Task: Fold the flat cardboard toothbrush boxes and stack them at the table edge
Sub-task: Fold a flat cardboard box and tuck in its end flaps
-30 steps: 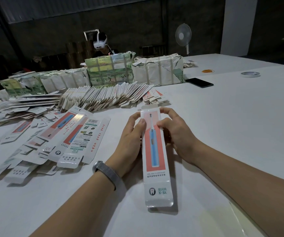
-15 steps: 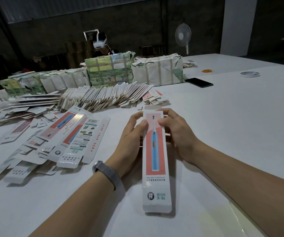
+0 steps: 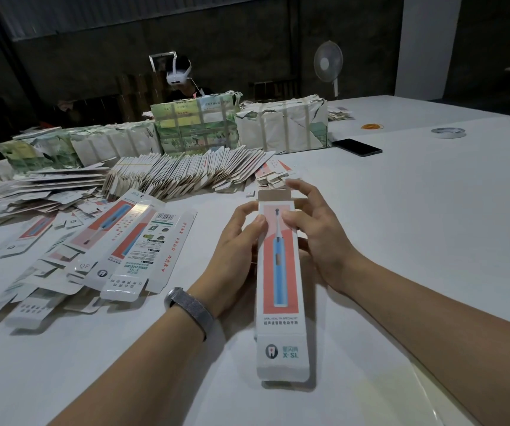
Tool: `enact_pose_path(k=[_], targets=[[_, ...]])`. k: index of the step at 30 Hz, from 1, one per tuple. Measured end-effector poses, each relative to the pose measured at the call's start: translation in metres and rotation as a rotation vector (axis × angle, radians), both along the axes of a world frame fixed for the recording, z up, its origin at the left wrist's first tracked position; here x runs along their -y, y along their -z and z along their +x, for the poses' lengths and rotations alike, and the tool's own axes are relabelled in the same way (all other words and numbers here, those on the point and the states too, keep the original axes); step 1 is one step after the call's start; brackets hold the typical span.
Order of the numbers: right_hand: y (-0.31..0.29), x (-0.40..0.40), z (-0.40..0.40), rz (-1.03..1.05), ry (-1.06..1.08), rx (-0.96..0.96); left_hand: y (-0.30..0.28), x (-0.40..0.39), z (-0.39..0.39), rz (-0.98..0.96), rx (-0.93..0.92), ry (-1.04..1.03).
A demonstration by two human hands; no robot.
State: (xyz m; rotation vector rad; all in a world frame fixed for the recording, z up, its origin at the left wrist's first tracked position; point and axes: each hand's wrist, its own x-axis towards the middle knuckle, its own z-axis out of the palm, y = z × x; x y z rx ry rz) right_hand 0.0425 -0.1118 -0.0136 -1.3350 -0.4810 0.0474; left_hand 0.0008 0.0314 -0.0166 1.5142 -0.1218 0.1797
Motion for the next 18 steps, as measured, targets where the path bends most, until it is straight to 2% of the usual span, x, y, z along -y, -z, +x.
enact_pose_path(k=[18], targets=[[-0.0011, 0.0020, 0.0021, -0.052, 0.080, -0.069, 0.0008, 0.0005, -0.0019, 0.030, 0.020, -0.022]])
